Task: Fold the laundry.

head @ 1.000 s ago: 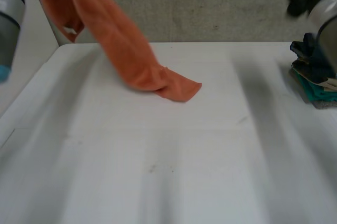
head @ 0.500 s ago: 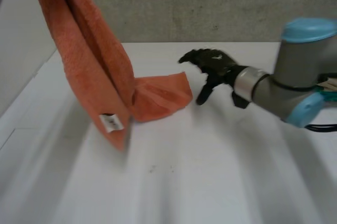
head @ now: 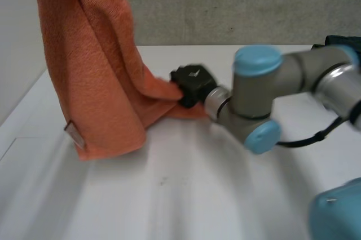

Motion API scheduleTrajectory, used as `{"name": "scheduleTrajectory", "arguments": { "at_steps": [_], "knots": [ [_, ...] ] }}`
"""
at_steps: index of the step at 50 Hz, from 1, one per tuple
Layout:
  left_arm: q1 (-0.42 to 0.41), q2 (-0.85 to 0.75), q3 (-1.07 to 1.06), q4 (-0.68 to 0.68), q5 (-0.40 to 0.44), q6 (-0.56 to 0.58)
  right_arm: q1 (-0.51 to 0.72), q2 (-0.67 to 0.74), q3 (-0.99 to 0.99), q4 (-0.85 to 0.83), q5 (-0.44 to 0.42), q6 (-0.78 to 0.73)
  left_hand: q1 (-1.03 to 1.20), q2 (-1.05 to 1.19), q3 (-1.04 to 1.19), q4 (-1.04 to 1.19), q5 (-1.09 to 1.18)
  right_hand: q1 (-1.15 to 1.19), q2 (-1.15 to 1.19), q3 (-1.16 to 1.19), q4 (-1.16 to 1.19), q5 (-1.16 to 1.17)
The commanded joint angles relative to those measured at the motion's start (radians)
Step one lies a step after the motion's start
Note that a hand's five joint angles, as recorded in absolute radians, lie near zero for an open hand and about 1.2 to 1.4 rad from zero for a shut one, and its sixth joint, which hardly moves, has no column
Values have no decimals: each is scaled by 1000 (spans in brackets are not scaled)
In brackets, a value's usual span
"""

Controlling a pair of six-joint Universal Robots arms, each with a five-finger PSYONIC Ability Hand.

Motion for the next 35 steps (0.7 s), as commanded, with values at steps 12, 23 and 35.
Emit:
{"name": "scheduleTrajectory", "arguments": {
  "at_steps": [12,23,35],
  "knots": [
    [59,-254,-164,0,-2,0,-92,-546,705,221,171,-453,259,199,203,193,230,417,226,213,211,237],
    [28,-311,-168,-5,-16,0,-141,-537,656,219,128,-240,259,199,203,193,230,-805,-995,-1009,-1011,-984],
    [28,-234,-236,-3,-10,0,-410,-560,679,360,-61,-316,259,199,203,193,230,-666,-856,-870,-872,-845]
  ]
}}
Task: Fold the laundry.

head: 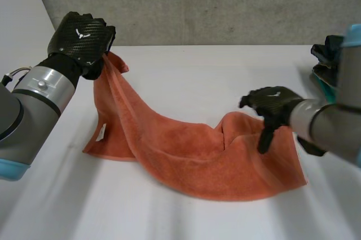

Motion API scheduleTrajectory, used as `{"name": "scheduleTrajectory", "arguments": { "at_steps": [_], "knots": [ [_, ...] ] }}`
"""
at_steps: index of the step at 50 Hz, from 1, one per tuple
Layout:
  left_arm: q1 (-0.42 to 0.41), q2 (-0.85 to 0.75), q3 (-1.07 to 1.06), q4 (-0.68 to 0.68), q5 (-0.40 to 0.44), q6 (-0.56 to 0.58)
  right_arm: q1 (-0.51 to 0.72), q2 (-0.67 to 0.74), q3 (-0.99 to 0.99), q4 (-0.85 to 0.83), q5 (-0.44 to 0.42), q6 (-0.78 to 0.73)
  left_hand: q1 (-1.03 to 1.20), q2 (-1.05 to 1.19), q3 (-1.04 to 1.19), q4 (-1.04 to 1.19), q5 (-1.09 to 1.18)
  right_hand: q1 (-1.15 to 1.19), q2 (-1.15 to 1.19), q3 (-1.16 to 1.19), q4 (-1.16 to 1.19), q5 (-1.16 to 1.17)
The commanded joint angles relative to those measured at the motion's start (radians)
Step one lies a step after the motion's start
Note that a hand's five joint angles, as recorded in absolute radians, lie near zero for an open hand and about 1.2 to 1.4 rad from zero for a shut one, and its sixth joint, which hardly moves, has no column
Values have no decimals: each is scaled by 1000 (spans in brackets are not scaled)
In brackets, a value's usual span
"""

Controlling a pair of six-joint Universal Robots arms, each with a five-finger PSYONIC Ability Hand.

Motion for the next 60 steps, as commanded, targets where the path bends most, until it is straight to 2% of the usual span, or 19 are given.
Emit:
{"name": "scheduleTrajectory", "arguments": {
  "at_steps": [1,8,14,19,31,34,38,41,42,48,51,55,58,60],
  "knots": [
    [5,62,-45,3,6,0,-125,-1,43,60,-117,-82,259,199,203,193,230,144,125,134,116,105],
    [2,68,-67,3,6,-1,-120,71,109,-126,-160,-171,259,199,203,193,230,203,184,193,175,164],
    [5,68,-73,3,4,-1,-120,140,103,-140,-223,-180,259,199,203,193,230,291,272,281,263,252],
    [10,68,-73,3,4,-1,-102,174,100,-143,-230,-179,259,199,203,193,230,382,363,372,354,343],
    [22,68,-74,-3,3,-1,-91,174,106,-132,-223,-176,259,199,203,193,230,1186,1167,1176,1158,1147],
    [27,70,-74,-6,3,0,-93,170,111,-105,-223,-182,259,199,203,193,230,1146,1127,1136,1118,1107],
    [28,73,-74,-6,3,0,-103,170,105,-45,-230,-194,259,199,203,193,230,878,860,869,850,840],
    [34,73,-74,-8,3,-1,-108,180,97,-8,-230,-206,259,199,203,193,230,1006,988,997,978,968],
    [39,73,-74,-8,3,0,-108,185,94,20,-230,-224,259,199,203,193,230,1195,1176,1185,1167,1156],
    [57,65,-77,-25,7,2,-106,162,36,171,-211,-338,259,199,203,193,230,1197,1178,1187,1169,1158],
    [63,39,-73,-65,15,14,-100,137,-71,206,-212,-364,259,199,203,193,230,1197,1178,1187,1169,1158],
    [68,-115,2,-76,16,83,-96,145,-186,108,-212,-314,259,199,203,193,230,1197,1178,1187,1169,1158],
    [89,-256,198,-72,4,208,-84,159,-291,-105,-194,-252,259,199,203,193,230,1197,1178,1187,1169,1158],
    [97,-300,307,-65,3,248,-68,159,-347,-217,-159,-220,259,199,203,193,230,1197,1178,1187,1169,1158]
  ]
}}
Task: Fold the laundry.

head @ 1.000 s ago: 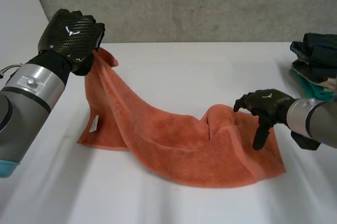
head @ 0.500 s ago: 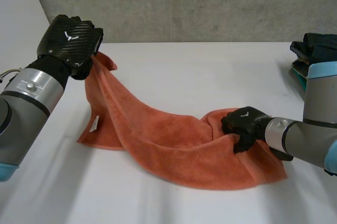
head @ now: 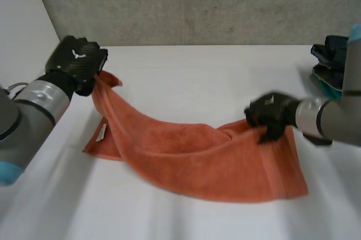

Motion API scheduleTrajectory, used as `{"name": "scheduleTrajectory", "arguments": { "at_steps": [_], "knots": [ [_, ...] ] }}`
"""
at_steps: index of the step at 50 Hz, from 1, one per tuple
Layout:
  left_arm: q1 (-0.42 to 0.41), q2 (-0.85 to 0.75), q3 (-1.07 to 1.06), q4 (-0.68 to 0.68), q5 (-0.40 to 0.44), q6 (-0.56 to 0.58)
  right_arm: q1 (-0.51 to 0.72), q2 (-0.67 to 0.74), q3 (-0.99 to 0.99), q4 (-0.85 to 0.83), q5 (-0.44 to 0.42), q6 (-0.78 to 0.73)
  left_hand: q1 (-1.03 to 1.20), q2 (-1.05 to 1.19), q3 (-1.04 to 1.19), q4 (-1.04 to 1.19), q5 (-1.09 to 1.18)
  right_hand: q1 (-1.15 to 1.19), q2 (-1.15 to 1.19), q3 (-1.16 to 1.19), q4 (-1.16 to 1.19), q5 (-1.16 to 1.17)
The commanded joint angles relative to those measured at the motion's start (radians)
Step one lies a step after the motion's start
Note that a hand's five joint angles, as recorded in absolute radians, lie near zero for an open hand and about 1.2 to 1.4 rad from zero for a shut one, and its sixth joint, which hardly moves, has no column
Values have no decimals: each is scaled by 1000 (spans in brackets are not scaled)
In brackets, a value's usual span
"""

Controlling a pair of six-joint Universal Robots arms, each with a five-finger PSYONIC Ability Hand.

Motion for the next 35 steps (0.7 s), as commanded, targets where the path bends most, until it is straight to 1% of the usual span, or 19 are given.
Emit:
{"name": "scheduleTrajectory", "arguments": {
  "at_steps": [1,3,4,5,7,8,9,11,13,16,20,21,24,25,28,30,32,33,35],
  "knots": [
    [30,-274,444,25,-13,215,41,7,-245,-454,105,135,259,199,203,193,230,404,231,214,211,229],
    [36,-308,588,73,-14,211,47,-6,-284,-584,178,168,259,199,203,193,230,404,231,214,211,229],
    [43,-328,704,129,-23,185,49,-21,-298,-664,227,185,259,199,203,193,230,404,231,214,211,229],
    [46,-333,747,153,-28,169,49,-58,-312,-770,290,201,259,199,203,193,230,404,231,214,211,229],
    [59,-336,824,208,-45,122,50,-105,-318,-868,343,211,259,199,203,193,230,404,231,214,211,229],
    [77,-337,879,249,-59,78,52,-139,-318,-916,353,213,259,199,203,193,230,404,231,214,211,229],
    [86,-337,901,265,-62,56,55,-148,-321,-916,348,212,259,199,203,193,230,404,231,214,211,229],
    [111,-330,921,272,-65,-7,61,-153,-333,-898,331,213,259,199,203,193,230,404,231,214,211,229],
    [121,-318,906,265,-63,-38,61,-158,-333,-877,326,213,259,199,203,193,230,404,231,214,211,229],
    [128,-281,808,253,-60,-75,61,-161,-307,-828,315,216,259,199,203,193,230,404,231,214,211,229],
    [129,-224,619,262,-53,-78,63,-161,-238,-774,308,216,259,199,203,193,230,404,231,214,211,229],
    [131,-207,549,275,-53,-78,66,-161,-197,-756,292,216,259,199,203,193,230,404,231,214,211,229],
    [135,-186,438,302,-51,-76,66,-161,-126,-732,257,216,259,199,203,193,230,404,231,214,211,229],
    [144,-175,367,320,-50,-78,64,-158,-76,-723,231,218,259,199,203,193,230,404,231,214,211,229],
    [164,-170,259,337,-34,-81,60,-153,4,-709,193,221,259,199,203,193,230,404,231,214,211,229],
    [168,-172,152,346,7,-79,61,-133,84,-700,159,219,259,199,203,193,230,404,231,214,211,229],
    [166,-179,63,349,54,-76,61,-109,131,-700,148,215,259,199,203,193,230,404,231,214,211,229],
    [166,-184,38,351,70,-73,63,-74,170,-699,140,212,259,199,203,193,230,404,231,214,211,229],
    [164,-196,-28,357,107,-72,63,-35,205,-688,143,210,259,199,203,193,230,404,231,214,211,229]
  ]
}}
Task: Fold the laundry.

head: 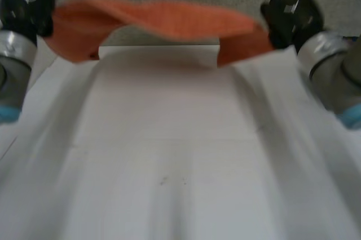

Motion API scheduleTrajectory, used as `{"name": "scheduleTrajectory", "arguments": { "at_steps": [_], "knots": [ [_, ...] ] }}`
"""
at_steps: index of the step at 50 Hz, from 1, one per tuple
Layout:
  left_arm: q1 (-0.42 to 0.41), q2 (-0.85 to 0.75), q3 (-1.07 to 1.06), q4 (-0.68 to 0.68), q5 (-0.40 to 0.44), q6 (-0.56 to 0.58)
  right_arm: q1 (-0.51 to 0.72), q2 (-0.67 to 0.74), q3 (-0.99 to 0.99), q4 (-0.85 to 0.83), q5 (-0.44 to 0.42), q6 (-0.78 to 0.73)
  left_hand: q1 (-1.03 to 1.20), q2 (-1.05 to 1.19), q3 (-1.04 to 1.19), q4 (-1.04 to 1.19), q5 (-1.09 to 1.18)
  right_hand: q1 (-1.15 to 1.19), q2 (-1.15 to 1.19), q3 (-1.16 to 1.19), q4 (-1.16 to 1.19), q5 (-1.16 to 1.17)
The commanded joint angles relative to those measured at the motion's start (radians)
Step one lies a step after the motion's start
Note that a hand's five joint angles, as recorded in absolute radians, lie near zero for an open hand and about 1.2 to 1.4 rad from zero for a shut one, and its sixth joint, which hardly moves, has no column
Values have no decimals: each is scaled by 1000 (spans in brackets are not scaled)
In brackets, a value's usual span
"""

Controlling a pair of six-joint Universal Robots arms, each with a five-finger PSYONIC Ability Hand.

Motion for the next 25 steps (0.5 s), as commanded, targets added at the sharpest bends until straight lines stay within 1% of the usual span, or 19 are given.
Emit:
{"name": "scheduleTrajectory", "arguments": {
  "at_steps": [1,4,7,10,11,14,15,17,18,19,22,23,24,25],
  "knots": [
    [3,-34,-249,22,123,9,1,115,167,19,-35,-6,259,197,200,192,230,402,231,214,209,228],
    [0,-77,-296,16,121,20,1,142,187,56,-34,-10,259,197,200,192,230,402,231,214,209,228],
    [0,-91,-324,8,123,54,-4,141,198,103,-32,-17,259,197,200,192,230,402,231,214,209,228],
    [8,-90,-373,-6,121,126,-12,135,212,204,-34,-32,259,197,200,192,230,402,231,214,209,228],
    [12,-84,-396,-16,121,168,-13,132,218,235,-34,-37,259,197,200,192,230,402,231,214,209,228],
    [26,-51,-430,-35,121,224,-15,86,237,353,-28,-61,259,197,200,192,230,402,231,214,209,228],
    [44,-21,-453,-49,124,241,-15,48,252,411,-13,-79,259,197,200,192,230,402,231,214,209,228],
    [61,-2,-475,-56,127,250,-19,14,276,447,6,-104,259,197,200,192,230,402,231,214,209,228],
    [67,-1,-482,-56,130,250,-22,5,283,456,14,-113,166,104,107,99,137,402,231,214,209,228],
    [78,-1,-491,-55,130,247,-34,-9,295,440,30,-128,-56,-118,-115,-123,-84,402,231,214,209,228],
    [87,-5,-484,-46,132,243,-61,-14,309,383,32,-141,-216,-278,-275,-283,-245,402,231,214,209,228],
    [93,-10,-467,-40,127,240,-64,-9,310,339,37,-147,-400,-462,-459,-467,-428,402,231,214,209,228],
    [100,-17,-456,-38,126,236,-64,-5,310,317,38,-146,-451,-513,-510,-518,-480,402,231,214,209,228],
    [106,-30,-446,-38,126,233,-62,3,312,297,34,-142,-445,-508,-505,-513,-474,402,231,214,209,228]
  ]
}}
